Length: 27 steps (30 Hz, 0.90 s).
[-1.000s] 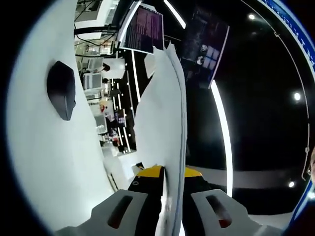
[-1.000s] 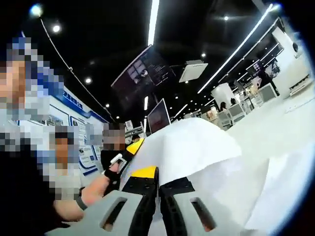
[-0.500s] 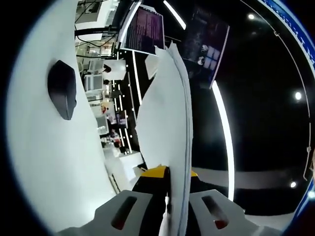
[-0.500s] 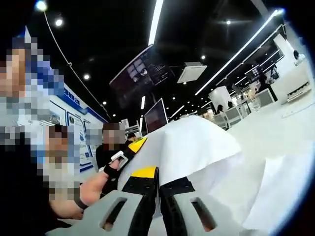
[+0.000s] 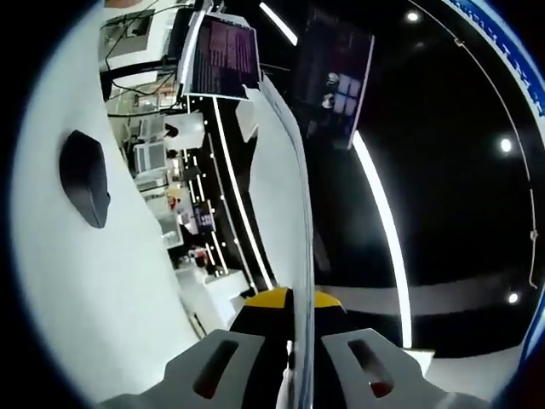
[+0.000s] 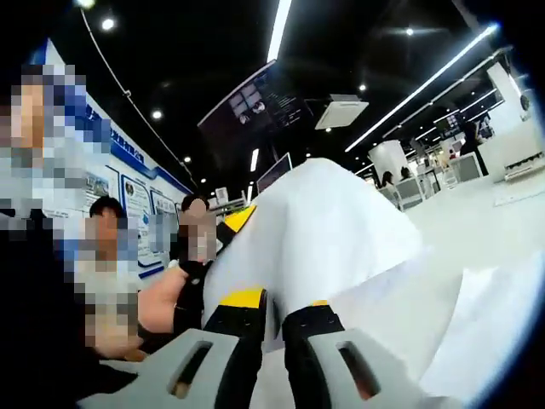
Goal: Organize the stack of printing papers by aligning and flattening the scattered papers on the table
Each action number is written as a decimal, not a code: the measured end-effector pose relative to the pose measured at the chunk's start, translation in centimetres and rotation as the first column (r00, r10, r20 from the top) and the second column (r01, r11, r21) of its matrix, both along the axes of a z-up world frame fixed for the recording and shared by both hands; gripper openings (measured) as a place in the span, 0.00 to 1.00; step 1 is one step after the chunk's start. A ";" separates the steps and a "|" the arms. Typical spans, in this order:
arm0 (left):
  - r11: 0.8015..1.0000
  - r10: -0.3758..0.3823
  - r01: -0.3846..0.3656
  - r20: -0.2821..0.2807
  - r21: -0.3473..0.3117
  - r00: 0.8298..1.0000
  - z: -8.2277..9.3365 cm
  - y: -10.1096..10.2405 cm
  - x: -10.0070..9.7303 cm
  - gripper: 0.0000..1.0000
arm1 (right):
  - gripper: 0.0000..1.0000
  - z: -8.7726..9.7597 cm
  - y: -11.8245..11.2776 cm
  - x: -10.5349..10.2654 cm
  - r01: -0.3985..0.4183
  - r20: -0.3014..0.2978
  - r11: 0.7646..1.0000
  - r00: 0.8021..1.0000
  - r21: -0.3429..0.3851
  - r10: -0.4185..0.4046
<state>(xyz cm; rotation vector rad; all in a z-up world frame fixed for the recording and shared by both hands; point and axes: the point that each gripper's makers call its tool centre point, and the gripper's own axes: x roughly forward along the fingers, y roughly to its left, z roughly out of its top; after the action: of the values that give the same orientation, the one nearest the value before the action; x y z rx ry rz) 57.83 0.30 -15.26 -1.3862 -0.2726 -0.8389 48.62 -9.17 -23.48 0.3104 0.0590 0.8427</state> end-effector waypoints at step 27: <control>0.994 0.074 -0.081 0.090 0.073 0.993 1.4 1.7 -0.8 0.06 | 0.27 1.0 -2.5 -2.0 -0.004 -0.035 0.992 0.999 0.127 0.008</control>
<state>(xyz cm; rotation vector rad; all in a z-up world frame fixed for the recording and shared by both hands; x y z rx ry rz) 57.06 1.98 -13.87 -1.2623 -0.3560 -0.8382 46.61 -11.71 -22.49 0.4455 0.0397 0.8486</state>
